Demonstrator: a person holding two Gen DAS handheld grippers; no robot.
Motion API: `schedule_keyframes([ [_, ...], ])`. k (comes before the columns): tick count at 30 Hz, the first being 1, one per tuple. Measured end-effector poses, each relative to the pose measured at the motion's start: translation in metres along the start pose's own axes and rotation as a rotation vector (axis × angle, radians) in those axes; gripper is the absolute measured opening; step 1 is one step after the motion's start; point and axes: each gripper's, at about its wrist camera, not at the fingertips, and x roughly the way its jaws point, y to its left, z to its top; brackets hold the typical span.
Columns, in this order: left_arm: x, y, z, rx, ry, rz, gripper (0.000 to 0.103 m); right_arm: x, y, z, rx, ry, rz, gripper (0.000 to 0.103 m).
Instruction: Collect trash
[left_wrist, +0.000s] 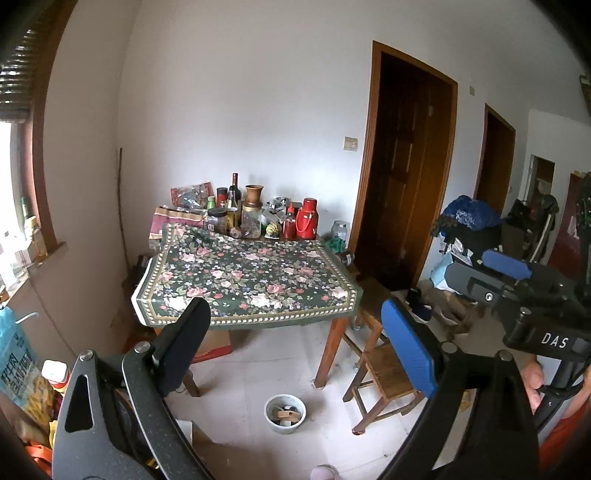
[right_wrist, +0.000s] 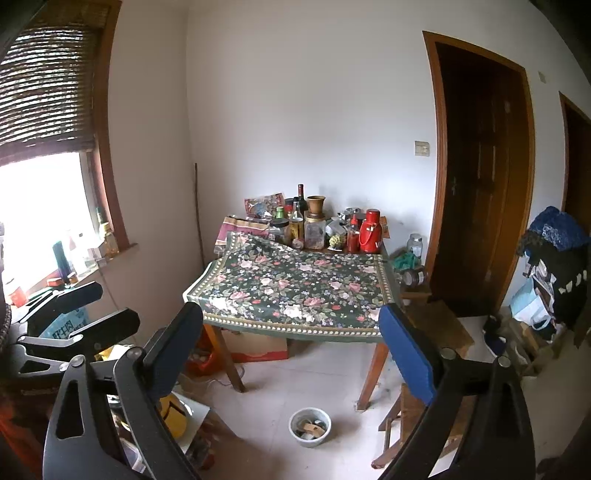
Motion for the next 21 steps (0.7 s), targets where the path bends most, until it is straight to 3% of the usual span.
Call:
schedule_keyframes([
  [21, 0.0076, -0.0017, -0.0039, -0.007, 0.021, -0.012, 0.094, -0.0129, 0.0034, -0.0078, 0.002, 0.019, -0.007, 0.095],
])
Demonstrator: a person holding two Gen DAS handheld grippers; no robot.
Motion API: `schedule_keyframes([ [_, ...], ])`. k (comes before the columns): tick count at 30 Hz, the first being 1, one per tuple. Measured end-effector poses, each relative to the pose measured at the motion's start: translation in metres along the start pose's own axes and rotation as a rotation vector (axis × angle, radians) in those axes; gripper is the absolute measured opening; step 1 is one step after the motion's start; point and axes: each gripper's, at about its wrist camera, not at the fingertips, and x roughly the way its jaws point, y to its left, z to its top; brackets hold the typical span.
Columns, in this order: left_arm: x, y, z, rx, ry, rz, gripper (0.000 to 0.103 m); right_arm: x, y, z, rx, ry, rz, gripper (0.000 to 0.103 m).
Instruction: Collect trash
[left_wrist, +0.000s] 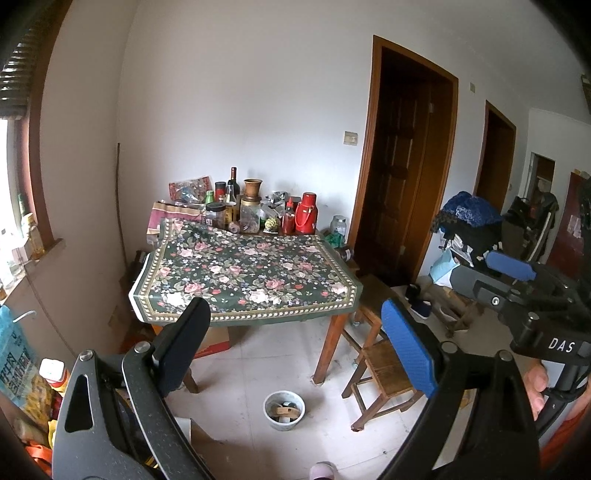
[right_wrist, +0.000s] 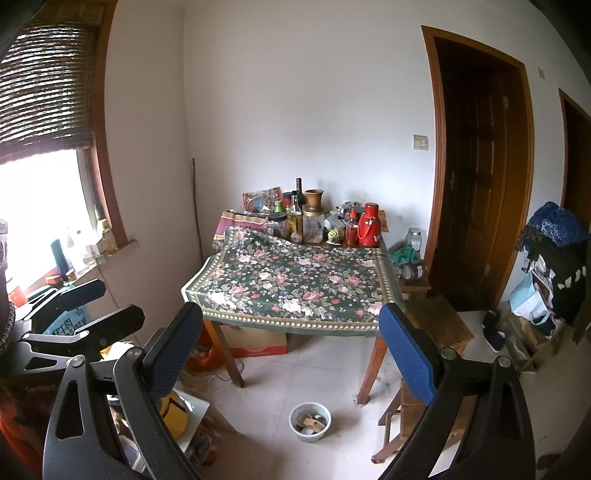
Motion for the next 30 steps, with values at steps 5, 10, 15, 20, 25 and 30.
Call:
schedule_keyframes([
  [5, 0.003, 0.0, -0.001, -0.003, 0.007, 0.002, 0.098, 0.001, -0.003, 0.002, 0.001, 0.008, -0.001, 0.095],
  [10, 0.005, 0.001, 0.0, -0.008, 0.007, -0.004, 0.1, 0.003, -0.004, 0.003, 0.002, 0.015, 0.001, 0.095],
  [15, 0.007, -0.002, 0.001, -0.002, 0.011, -0.001, 0.101, 0.005, -0.006, 0.004, 0.001, 0.018, 0.001, 0.095],
  [20, 0.009, -0.001, 0.002, -0.002, 0.012, -0.005, 0.101, 0.006, -0.006, 0.004, 0.002, 0.02, 0.0, 0.095],
  [25, 0.01, -0.003, 0.004, 0.008, -0.001, 0.006, 0.101, 0.006, -0.007, 0.005, 0.003, 0.02, -0.002, 0.095],
  [30, 0.012, -0.002, 0.004, 0.005, 0.003, -0.015, 0.101, 0.008, -0.007, 0.006, 0.006, 0.021, -0.002, 0.095],
])
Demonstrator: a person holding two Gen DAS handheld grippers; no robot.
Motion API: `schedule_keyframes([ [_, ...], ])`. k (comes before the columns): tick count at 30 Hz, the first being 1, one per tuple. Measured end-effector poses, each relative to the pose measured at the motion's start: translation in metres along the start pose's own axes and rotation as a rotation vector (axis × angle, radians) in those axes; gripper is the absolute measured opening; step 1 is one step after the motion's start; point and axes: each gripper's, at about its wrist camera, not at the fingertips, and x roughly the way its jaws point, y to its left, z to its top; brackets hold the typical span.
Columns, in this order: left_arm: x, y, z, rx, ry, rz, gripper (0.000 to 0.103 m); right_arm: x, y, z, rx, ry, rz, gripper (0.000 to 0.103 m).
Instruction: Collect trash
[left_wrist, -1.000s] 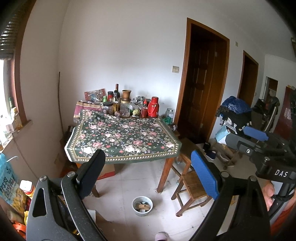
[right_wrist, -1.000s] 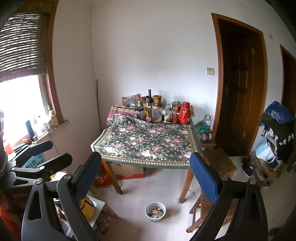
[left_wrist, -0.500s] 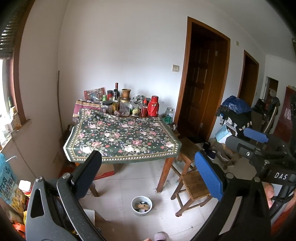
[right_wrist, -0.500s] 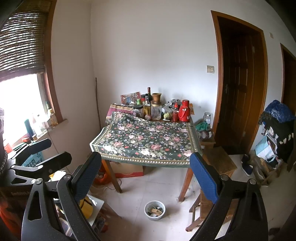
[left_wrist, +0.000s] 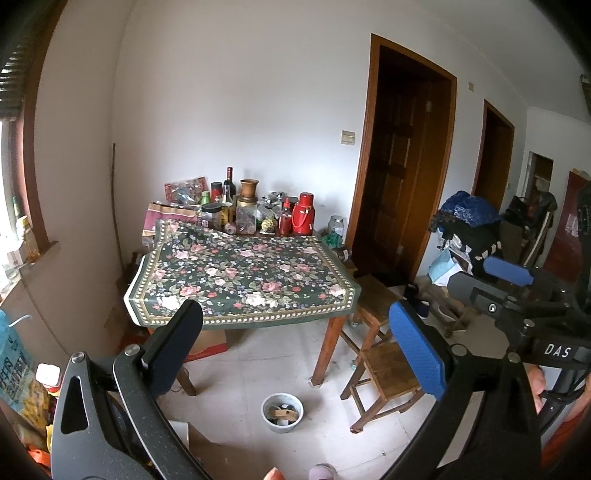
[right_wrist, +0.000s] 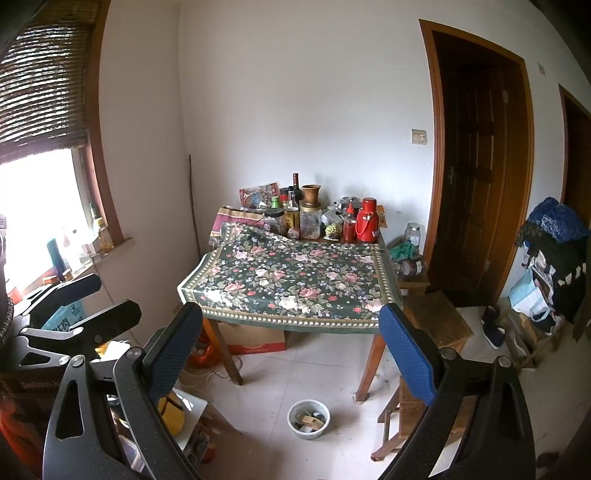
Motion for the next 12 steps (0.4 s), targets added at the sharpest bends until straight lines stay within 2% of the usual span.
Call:
schedule_keyframes([
  [12, 0.0084, 0.0003, 0.0035, 0.015, 0.007, -0.003, 0.102, 0.0083, 0.0042, 0.0, 0.011, 0.007, 0.003, 0.095],
])
